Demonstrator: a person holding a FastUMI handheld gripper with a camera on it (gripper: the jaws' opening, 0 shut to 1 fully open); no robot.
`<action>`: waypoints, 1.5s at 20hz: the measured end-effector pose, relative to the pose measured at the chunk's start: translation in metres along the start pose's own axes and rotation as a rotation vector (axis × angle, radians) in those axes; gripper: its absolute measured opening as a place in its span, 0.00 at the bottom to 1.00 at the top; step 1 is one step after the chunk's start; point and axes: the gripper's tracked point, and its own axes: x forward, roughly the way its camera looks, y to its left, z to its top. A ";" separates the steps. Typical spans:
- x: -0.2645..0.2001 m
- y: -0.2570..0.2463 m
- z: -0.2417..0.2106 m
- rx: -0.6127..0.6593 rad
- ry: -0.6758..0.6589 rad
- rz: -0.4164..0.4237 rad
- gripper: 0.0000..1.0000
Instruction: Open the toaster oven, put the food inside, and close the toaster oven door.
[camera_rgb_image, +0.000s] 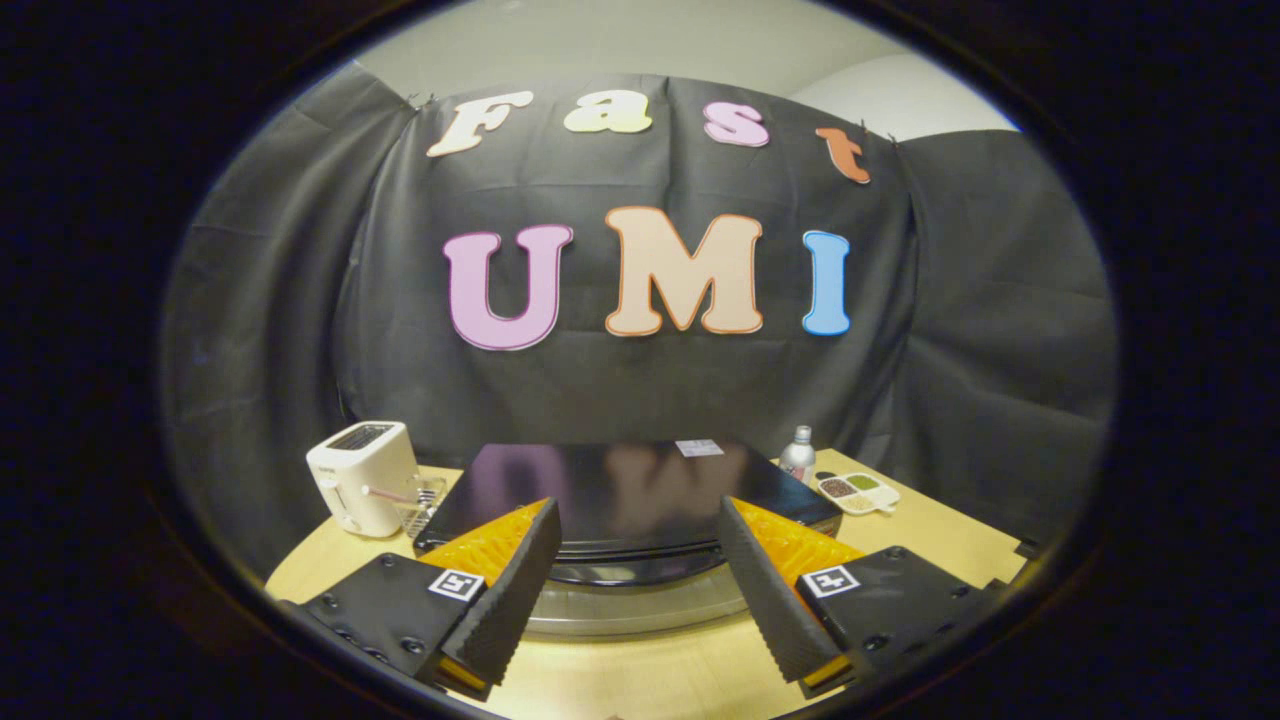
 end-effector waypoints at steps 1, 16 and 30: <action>0.008 0.004 -0.004 -0.004 0.002 0.010 0.99; 0.048 0.015 -0.035 0.104 0.026 0.075 1.00; 0.024 0.002 -0.040 0.136 -0.126 0.010 0.96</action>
